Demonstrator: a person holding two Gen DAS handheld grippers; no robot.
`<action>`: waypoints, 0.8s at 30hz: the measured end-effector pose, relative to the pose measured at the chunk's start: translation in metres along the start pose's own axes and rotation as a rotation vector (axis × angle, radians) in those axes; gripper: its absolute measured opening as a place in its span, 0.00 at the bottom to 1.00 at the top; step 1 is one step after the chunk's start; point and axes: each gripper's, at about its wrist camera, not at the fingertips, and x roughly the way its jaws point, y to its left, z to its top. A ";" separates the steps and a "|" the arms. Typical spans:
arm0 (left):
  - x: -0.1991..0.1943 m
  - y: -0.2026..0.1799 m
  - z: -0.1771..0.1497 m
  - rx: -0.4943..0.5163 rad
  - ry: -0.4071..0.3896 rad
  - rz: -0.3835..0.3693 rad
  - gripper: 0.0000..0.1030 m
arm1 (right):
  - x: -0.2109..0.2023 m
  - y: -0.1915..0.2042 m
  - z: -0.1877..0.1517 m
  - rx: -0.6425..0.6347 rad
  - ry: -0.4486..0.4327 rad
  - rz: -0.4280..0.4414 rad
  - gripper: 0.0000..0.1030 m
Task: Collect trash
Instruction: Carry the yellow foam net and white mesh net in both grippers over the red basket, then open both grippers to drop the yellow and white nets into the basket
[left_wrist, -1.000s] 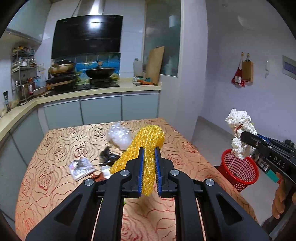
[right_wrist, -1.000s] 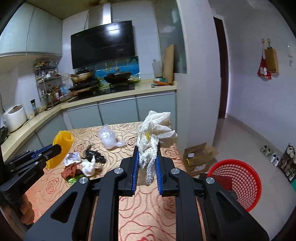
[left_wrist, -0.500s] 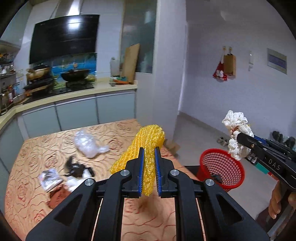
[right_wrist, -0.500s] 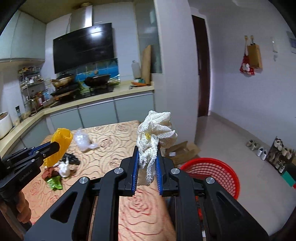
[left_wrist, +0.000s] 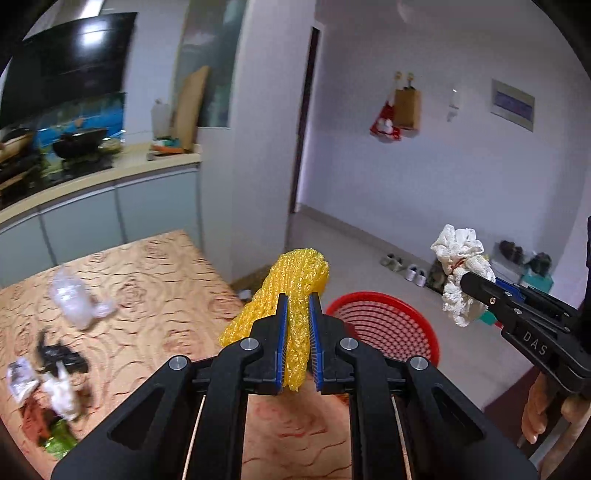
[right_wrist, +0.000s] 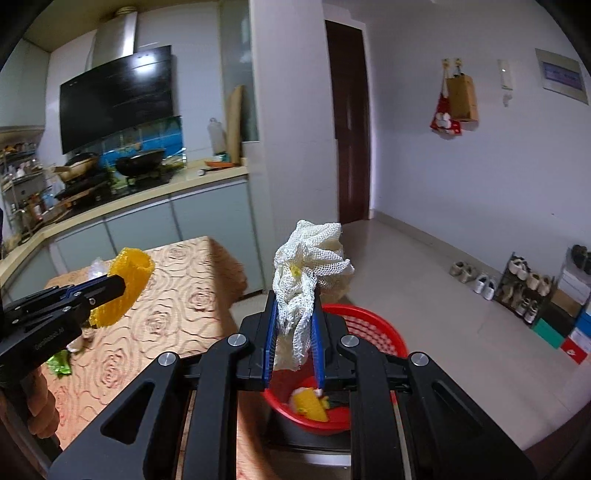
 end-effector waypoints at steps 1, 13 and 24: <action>0.005 -0.004 0.000 0.004 0.008 -0.013 0.10 | 0.001 -0.006 -0.001 0.003 0.004 -0.013 0.16; 0.078 -0.051 -0.001 0.030 0.129 -0.135 0.10 | 0.033 -0.046 -0.018 0.034 0.090 -0.094 0.16; 0.142 -0.070 -0.021 0.052 0.260 -0.191 0.10 | 0.069 -0.058 -0.040 0.024 0.194 -0.098 0.16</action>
